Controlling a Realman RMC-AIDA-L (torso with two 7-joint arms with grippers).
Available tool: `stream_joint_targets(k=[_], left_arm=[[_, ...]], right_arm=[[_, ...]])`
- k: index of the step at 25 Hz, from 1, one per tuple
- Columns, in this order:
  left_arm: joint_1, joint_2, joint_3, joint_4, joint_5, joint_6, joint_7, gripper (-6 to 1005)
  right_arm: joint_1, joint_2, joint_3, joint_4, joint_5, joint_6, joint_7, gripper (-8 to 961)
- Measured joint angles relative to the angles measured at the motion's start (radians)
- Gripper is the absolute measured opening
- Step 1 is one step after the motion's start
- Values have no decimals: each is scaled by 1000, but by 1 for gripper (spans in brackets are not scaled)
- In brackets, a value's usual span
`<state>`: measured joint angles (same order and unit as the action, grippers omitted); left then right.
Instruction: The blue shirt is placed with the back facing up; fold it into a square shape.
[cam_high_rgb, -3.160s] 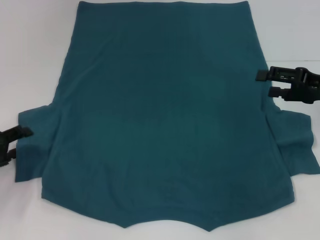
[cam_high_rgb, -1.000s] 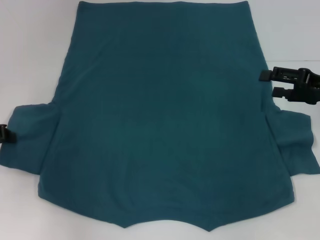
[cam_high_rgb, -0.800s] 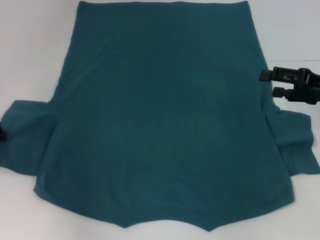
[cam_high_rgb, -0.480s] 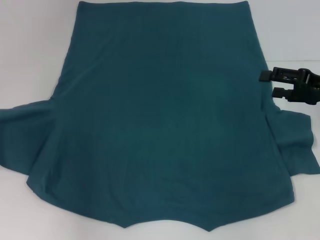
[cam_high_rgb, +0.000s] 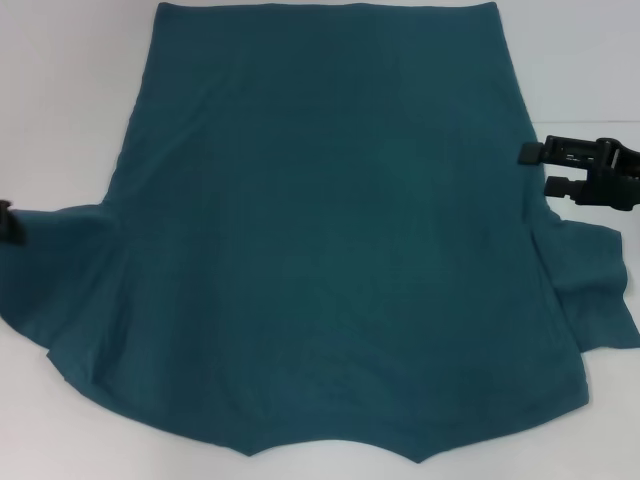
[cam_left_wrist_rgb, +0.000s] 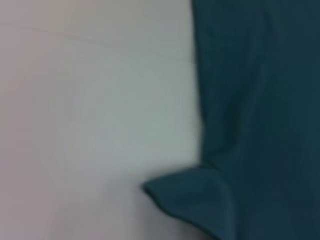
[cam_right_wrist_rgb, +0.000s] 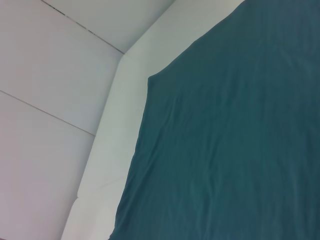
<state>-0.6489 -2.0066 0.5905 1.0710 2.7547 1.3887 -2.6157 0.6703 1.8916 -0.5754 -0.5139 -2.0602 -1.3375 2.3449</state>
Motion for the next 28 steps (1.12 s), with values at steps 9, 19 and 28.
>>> stream_joint_targets(k=[9, 19, 28], left_arm=[[-127, -9, 15, 23, 0, 148, -136, 19], [-205, -56, 64, -55, -1, 102, -157, 71], [-270, -51, 129, -224, -7, 21, -134, 127]], right_arm=[[1, 2, -2, 0, 0, 0, -3, 915], [-2, 6, 1, 0, 1, 0, -7, 915], [-4, 7, -5, 0, -2, 5, -16, 915]])
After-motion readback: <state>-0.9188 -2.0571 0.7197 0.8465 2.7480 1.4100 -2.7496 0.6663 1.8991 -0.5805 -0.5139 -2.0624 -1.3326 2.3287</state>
